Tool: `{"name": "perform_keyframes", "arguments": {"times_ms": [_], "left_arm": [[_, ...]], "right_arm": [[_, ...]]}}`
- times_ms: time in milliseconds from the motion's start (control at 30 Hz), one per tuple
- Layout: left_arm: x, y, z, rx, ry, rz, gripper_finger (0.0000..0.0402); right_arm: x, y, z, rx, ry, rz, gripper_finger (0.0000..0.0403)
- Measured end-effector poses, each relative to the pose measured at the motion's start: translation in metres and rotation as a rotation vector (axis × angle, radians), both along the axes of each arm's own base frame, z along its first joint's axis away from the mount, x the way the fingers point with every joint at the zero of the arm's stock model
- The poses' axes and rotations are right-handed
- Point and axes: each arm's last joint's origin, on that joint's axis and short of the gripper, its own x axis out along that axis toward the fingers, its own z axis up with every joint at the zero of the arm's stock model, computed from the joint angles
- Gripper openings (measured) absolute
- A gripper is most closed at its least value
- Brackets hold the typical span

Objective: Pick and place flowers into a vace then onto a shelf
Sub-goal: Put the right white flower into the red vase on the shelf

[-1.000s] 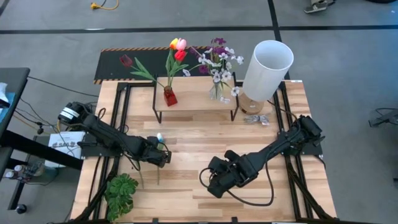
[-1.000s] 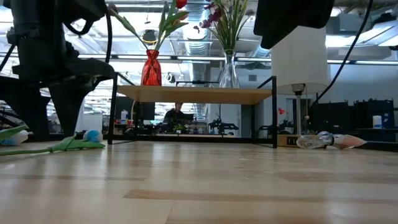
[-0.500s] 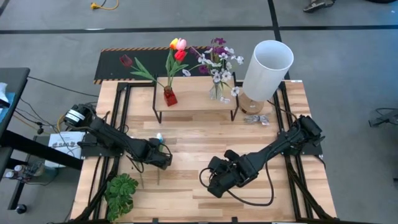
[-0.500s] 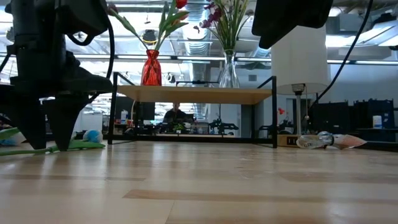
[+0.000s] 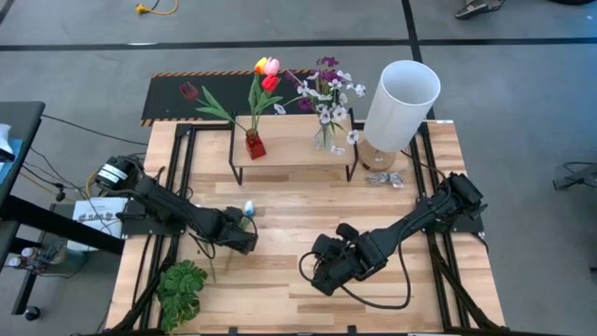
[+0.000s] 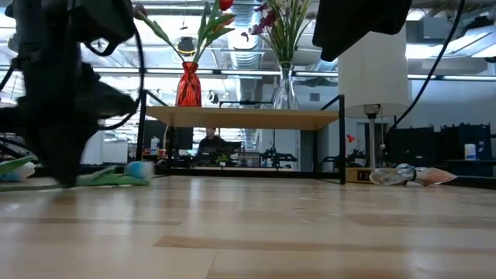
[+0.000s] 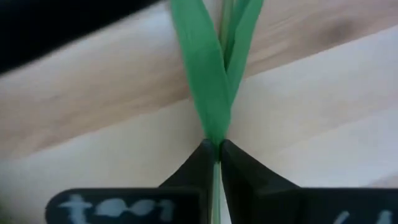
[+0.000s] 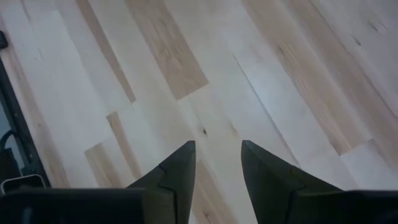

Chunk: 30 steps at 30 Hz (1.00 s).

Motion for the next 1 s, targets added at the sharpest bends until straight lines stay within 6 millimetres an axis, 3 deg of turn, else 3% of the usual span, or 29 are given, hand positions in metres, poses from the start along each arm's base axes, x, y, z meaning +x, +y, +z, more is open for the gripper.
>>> {"name": "perform_keyframes", "arguments": {"times_ms": [167,333,467,633,800,1000], "left_arm": [[0.009,-0.001,0.034,0.060,-0.160,-0.103,0.0002],[0.014,0.000,0.094,0.165,-0.395,-0.254,0.0001],[0.006,0.007,0.150,0.371,-0.614,-0.331,0.0001],[-0.025,0.029,0.207,0.755,-0.750,-0.181,0.0000],[-0.050,0.045,0.237,1.088,-0.710,0.032,0.0000],[-0.040,0.063,0.241,1.273,-0.508,0.136,0.0000]], "right_arm": [[-0.007,-0.001,-0.005,-0.078,0.048,0.038,0.0115],[-0.024,0.001,-0.034,-0.101,0.167,0.091,0.0101],[-0.039,0.006,-0.068,-0.078,0.220,0.135,0.0085],[-0.050,0.011,-0.085,-0.041,0.217,0.094,0.0064],[-0.050,0.015,-0.085,-0.053,0.169,0.085,0.0055],[-0.043,0.016,-0.083,-0.048,0.113,0.105,0.0054]]}}
